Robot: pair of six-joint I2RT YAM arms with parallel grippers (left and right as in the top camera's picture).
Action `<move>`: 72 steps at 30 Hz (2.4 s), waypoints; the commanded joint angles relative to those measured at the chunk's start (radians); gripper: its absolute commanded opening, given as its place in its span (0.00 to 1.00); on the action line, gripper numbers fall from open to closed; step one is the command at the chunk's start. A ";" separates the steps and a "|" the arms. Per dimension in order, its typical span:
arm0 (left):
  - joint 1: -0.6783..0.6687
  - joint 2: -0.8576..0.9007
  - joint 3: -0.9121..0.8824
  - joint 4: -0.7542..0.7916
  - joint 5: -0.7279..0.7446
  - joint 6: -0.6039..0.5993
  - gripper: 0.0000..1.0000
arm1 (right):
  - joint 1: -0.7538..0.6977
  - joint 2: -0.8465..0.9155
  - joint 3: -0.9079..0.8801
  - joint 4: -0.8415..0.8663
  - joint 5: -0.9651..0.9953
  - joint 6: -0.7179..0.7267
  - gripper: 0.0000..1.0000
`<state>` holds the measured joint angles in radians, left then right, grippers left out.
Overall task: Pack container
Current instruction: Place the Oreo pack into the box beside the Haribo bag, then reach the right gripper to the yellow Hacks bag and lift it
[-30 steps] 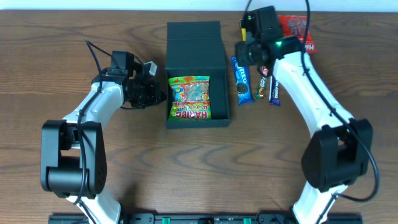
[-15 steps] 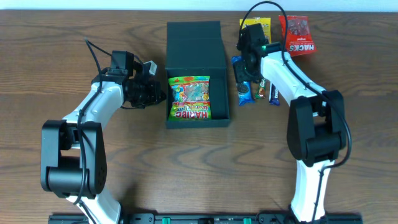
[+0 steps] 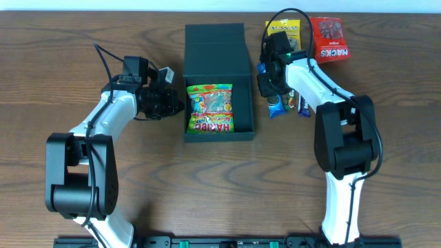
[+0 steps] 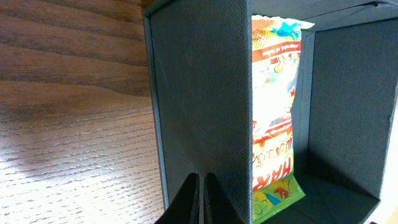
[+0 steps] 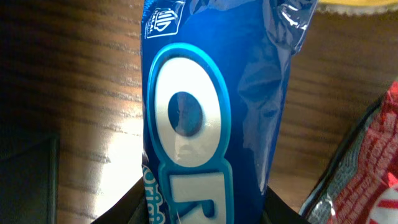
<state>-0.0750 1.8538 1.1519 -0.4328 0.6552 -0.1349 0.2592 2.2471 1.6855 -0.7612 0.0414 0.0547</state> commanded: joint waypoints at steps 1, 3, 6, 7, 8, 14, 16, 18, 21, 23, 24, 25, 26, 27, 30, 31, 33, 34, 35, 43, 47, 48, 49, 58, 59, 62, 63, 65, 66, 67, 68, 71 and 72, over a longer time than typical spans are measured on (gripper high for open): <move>-0.006 0.003 -0.004 0.004 0.014 -0.005 0.06 | 0.017 -0.015 0.058 -0.046 0.003 -0.011 0.34; -0.006 0.003 -0.004 0.004 0.014 -0.005 0.06 | 0.017 -0.035 0.119 -0.097 0.003 -0.011 0.33; -0.006 0.003 -0.004 0.004 0.014 -0.005 0.06 | 0.024 -0.079 0.243 -0.214 0.002 0.000 0.29; -0.006 0.003 -0.004 0.004 0.014 -0.005 0.06 | 0.031 -0.097 0.282 -0.254 -0.003 0.001 0.29; -0.006 0.003 -0.004 0.004 0.014 -0.005 0.06 | 0.037 -0.106 0.306 -0.279 -0.009 0.004 0.28; -0.006 0.003 -0.004 0.003 0.014 -0.009 0.06 | 0.111 -0.154 0.346 -0.411 -0.080 0.162 0.24; -0.006 0.003 -0.004 0.004 0.015 -0.013 0.06 | 0.137 -0.153 0.323 -0.418 -0.085 0.211 0.25; -0.006 0.003 -0.004 0.003 0.015 -0.012 0.06 | 0.174 -0.151 0.288 -0.406 -0.084 0.248 0.26; -0.006 0.003 -0.004 0.003 0.015 -0.012 0.06 | 0.220 -0.151 0.228 -0.379 -0.083 0.298 0.28; -0.006 0.003 -0.004 0.003 0.015 -0.012 0.06 | 0.243 -0.151 0.190 -0.372 -0.063 0.336 0.28; -0.006 0.003 -0.004 0.003 0.015 -0.012 0.06 | 0.248 -0.151 0.179 -0.367 -0.051 0.343 0.27; -0.006 0.003 -0.004 0.002 0.015 -0.012 0.06 | 0.252 -0.151 0.167 -0.361 -0.037 0.354 0.28; -0.006 0.003 -0.004 0.002 0.015 -0.012 0.06 | 0.253 -0.151 0.159 -0.358 -0.030 0.363 0.27; -0.006 0.003 -0.004 0.002 0.015 -0.012 0.06 | 0.253 -0.151 0.156 -0.357 -0.030 0.369 0.27; -0.006 0.003 -0.004 0.002 0.015 -0.012 0.06 | 0.253 -0.151 0.156 -0.345 -0.023 0.378 0.38; -0.006 0.003 -0.004 0.002 0.015 -0.012 0.06 | 0.253 -0.151 0.156 -0.344 -0.018 0.378 0.52; -0.006 0.003 -0.004 0.002 0.015 -0.012 0.06 | 0.251 -0.151 0.156 -0.345 -0.005 0.378 0.62; -0.006 0.003 -0.004 0.000 0.015 -0.012 0.06 | 0.250 -0.151 0.158 -0.347 -0.004 0.377 0.66; -0.006 0.003 -0.004 0.000 0.014 -0.011 0.06 | 0.248 -0.151 0.162 -0.349 -0.004 0.375 0.69; -0.006 0.003 -0.004 -0.005 0.014 -0.011 0.06 | 0.203 -0.225 0.232 -0.365 0.079 0.375 0.73; -0.004 0.003 -0.004 -0.005 0.014 -0.011 0.06 | 0.126 -0.276 0.235 -0.333 0.279 0.357 0.80; -0.004 0.003 -0.004 -0.005 0.014 -0.011 0.06 | 0.097 -0.277 0.235 -0.318 0.283 0.328 0.80; -0.003 0.003 -0.004 -0.004 0.014 -0.011 0.06 | 0.063 -0.277 0.235 -0.301 0.279 0.298 0.81; -0.003 0.003 -0.004 -0.004 -0.008 -0.011 0.06 | -0.203 -0.148 0.233 -0.004 -0.111 -0.085 0.82; -0.003 0.003 -0.004 -0.004 -0.008 -0.012 0.06 | -0.220 -0.122 0.233 0.039 -0.156 -0.110 0.82; -0.003 0.003 -0.004 -0.004 -0.008 -0.012 0.06 | -0.252 -0.042 0.233 0.156 -0.236 -0.116 0.79; -0.003 0.003 -0.004 -0.004 -0.008 -0.012 0.06 | -0.255 -0.019 0.233 0.183 -0.260 -0.116 0.77; -0.003 0.003 -0.004 -0.004 -0.008 -0.013 0.06 | -0.256 0.027 0.233 0.231 -0.301 -0.116 0.74; -0.003 0.003 -0.004 -0.004 -0.008 -0.018 0.06 | -0.253 0.048 0.233 0.249 -0.308 -0.116 0.73; -0.003 0.003 -0.004 -0.003 -0.008 -0.024 0.06 | -0.250 0.068 0.233 0.265 -0.307 -0.116 0.72; -0.003 0.003 -0.004 -0.003 -0.008 -0.029 0.06 | -0.247 0.086 0.233 0.277 -0.301 -0.116 0.72; -0.003 0.003 -0.004 -0.004 -0.008 -0.031 0.06 | -0.238 0.135 0.233 0.316 -0.275 -0.109 0.71; -0.003 0.003 -0.004 -0.004 -0.008 -0.032 0.06 | -0.236 0.148 0.233 0.329 -0.261 -0.108 0.71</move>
<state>-0.0757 1.8538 1.1519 -0.4370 0.6506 -0.1577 0.0109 2.3760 1.9114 -0.4503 -0.2169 -0.0410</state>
